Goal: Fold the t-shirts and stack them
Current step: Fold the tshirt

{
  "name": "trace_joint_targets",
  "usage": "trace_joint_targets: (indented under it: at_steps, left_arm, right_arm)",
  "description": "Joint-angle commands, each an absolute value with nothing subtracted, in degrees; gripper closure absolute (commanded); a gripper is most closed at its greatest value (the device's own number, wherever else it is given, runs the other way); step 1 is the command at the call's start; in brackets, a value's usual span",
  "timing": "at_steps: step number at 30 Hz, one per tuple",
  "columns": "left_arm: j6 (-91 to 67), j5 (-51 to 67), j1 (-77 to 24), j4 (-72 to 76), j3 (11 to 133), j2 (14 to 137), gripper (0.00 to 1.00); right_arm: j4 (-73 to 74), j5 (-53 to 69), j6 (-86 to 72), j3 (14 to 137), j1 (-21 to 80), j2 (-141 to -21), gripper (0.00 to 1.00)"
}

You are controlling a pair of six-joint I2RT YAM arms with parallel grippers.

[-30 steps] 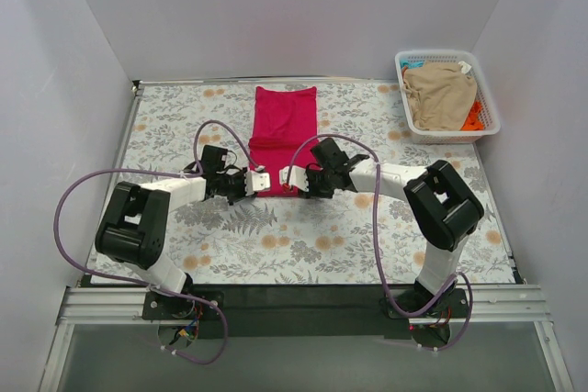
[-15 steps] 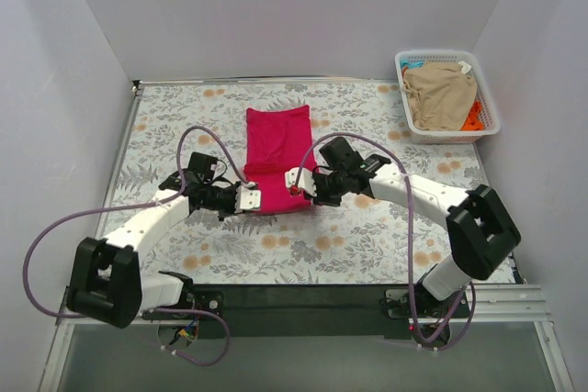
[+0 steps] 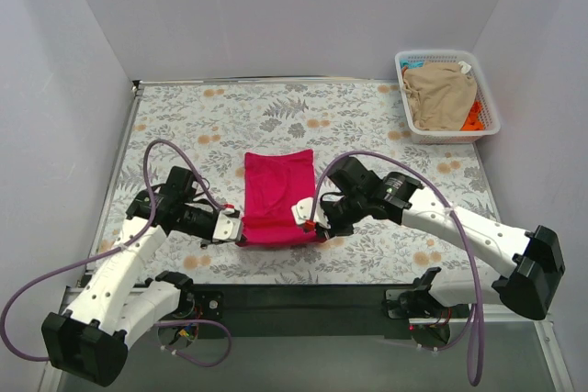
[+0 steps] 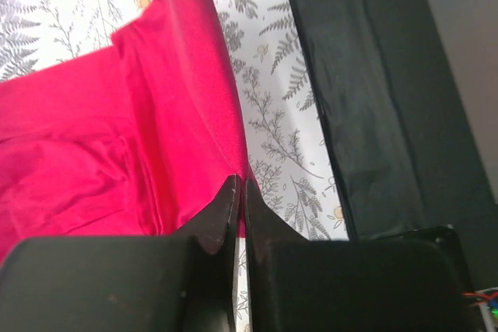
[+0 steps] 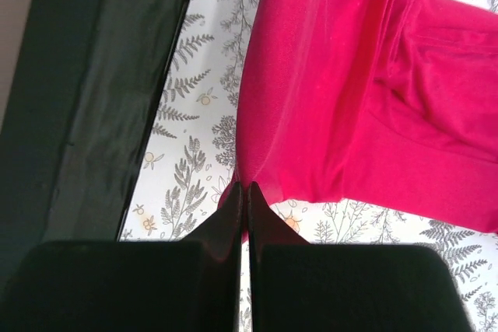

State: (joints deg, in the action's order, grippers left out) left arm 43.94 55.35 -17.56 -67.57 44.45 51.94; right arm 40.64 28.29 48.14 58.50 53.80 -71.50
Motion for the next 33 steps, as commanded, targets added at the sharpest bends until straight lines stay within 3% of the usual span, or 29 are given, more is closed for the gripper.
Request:
trace_joint_targets:
  at_steps: [1, 13, 21, 33]
  left_arm:
    - [42.5, 59.9, -17.8, -74.7, 50.3, 51.0, 1.0]
    - [32.1, 58.2, -17.5, -72.6, 63.7, 56.1, 1.0]
    - [32.6, 62.7, -7.3, -70.0, 66.7, 64.8, 1.0]
    - [32.9, 61.7, -5.4, -62.0, 67.8, 77.0, 1.0]
  right_arm:
    - [45.7, 30.7, 47.3, 63.4, 54.6, -68.4, 0.99]
    - [49.0, 26.6, 50.5, 74.6, 52.9, -70.7, 0.99]
    - [48.5, 28.0, 54.9, 77.2, 45.9, -75.9, 0.99]
    - [47.6, 31.9, 58.9, 86.1, 36.4, -92.3, 0.99]
